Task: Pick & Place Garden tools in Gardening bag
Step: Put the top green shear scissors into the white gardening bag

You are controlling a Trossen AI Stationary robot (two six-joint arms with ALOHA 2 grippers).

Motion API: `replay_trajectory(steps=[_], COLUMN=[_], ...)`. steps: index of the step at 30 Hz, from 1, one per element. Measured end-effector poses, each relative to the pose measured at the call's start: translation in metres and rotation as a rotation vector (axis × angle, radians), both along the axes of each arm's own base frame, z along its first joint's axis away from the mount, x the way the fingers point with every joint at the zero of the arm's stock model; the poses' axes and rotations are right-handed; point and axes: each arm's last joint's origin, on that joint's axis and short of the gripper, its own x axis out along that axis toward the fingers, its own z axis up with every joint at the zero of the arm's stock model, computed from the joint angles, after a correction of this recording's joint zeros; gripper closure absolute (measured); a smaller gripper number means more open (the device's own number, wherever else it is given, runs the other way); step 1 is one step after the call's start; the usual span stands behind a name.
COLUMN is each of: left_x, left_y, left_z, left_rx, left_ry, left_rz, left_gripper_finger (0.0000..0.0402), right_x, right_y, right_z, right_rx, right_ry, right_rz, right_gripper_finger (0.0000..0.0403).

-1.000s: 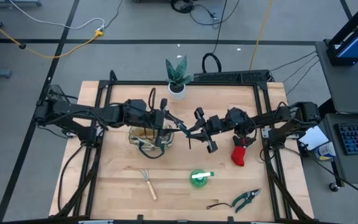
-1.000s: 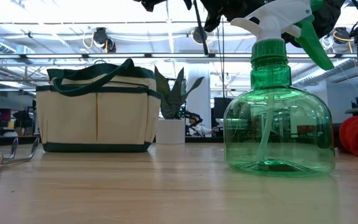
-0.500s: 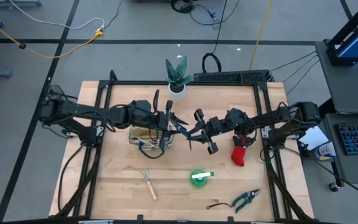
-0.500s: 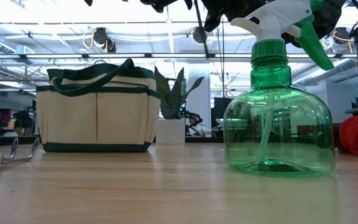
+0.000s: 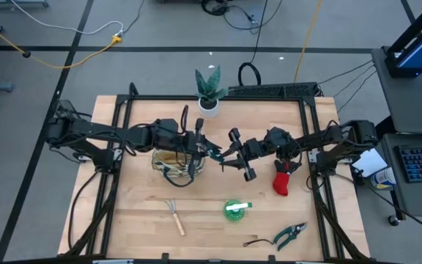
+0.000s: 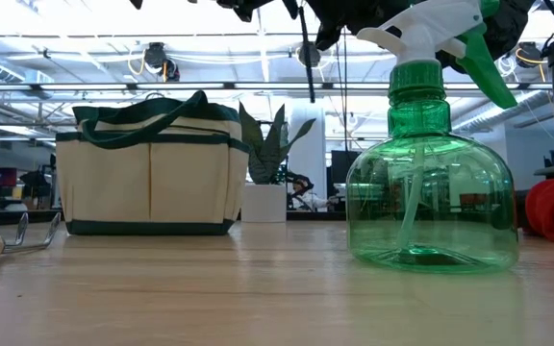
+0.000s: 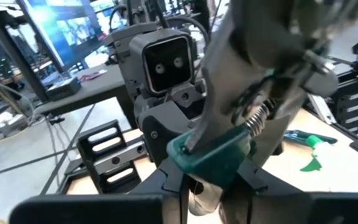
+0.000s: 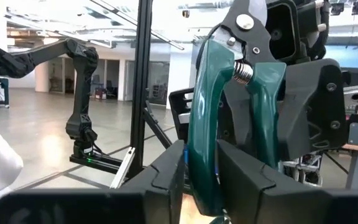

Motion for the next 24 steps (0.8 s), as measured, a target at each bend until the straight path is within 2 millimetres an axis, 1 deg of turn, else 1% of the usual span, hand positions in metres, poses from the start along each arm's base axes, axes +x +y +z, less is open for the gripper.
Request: replay_trajectory(steps=[3,7,10,13,18,24], left_x=[0.000,0.000,0.000,-0.001,-0.001,-0.003], left_y=[0.000,0.000,0.001,0.001,0.002,-0.001], left_z=[0.000,-0.002,-0.004,-0.005,-0.010,-0.016], left_rx=[0.000,-0.024,-0.041,-0.052,-0.043,-0.030], left_ry=[0.005,0.028,0.042,0.062,0.104,0.170], left_rz=[0.007,0.015,0.023,0.049,0.087,0.126], left_gripper_finger=[0.0331,0.0348,0.0348,0.0348,0.0342,0.0351], right_x=[0.000,-0.001,-0.002,-0.002,-0.003,-0.003], right_y=[0.000,0.000,0.000,0.000,-0.001,-0.001], right_z=[0.000,-0.003,-0.005,-0.006,-0.004,-0.005], right_rx=[0.011,0.011,0.011,0.003,-0.003,-0.004], right_ry=[0.007,0.018,0.024,0.025,0.004,0.006], right_rz=[0.004,0.004,0.003,-0.003,-0.008,-0.008], right_gripper_finger=[0.0292,0.0270,0.0259,0.0255,0.0259,0.0260])
